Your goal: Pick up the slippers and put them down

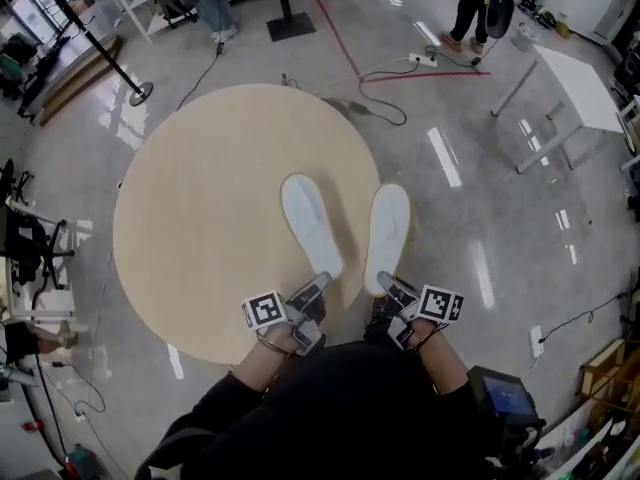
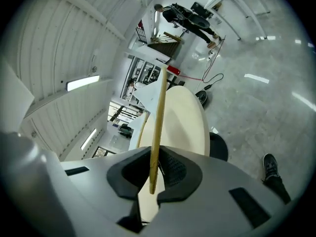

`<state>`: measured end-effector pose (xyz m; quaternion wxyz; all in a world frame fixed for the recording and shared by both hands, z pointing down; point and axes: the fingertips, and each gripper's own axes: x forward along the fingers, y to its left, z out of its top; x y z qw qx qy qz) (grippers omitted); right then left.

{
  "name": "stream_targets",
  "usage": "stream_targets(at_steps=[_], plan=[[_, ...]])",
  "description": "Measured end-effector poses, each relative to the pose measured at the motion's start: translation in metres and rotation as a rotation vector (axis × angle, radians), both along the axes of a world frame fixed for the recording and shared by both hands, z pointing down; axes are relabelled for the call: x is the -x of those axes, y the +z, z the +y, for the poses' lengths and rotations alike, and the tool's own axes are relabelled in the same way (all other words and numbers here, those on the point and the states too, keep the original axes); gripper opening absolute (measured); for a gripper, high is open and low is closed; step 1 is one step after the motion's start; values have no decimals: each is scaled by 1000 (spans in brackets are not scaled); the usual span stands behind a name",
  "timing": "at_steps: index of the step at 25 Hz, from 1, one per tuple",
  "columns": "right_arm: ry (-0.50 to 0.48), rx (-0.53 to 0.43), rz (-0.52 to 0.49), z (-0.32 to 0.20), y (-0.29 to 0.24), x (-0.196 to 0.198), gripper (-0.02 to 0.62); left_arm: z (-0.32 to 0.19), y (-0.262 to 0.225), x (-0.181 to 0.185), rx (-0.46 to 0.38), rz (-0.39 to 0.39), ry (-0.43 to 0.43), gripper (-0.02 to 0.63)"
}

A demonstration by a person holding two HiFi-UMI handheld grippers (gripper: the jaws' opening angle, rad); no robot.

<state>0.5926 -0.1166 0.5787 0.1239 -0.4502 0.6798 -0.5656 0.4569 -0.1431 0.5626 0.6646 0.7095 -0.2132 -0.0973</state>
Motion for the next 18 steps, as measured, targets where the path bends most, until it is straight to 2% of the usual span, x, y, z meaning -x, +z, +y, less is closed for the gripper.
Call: stream_targets(at_steps=[3, 6, 12, 18], plan=[[-79, 9, 3, -25, 13, -5, 41, -15, -2, -19, -20, 26, -34, 43], [-174, 38, -2, -41, 31, -4, 41, -16, 5, -29, -18, 21, -52, 44], [-382, 82, 8, -51, 61, 32, 41, -7, 24, -11, 8, 12, -92, 44], [-494, 143, 12, -79, 91, 6, 41, -26, 54, -49, 70, 10, -209, 44]])
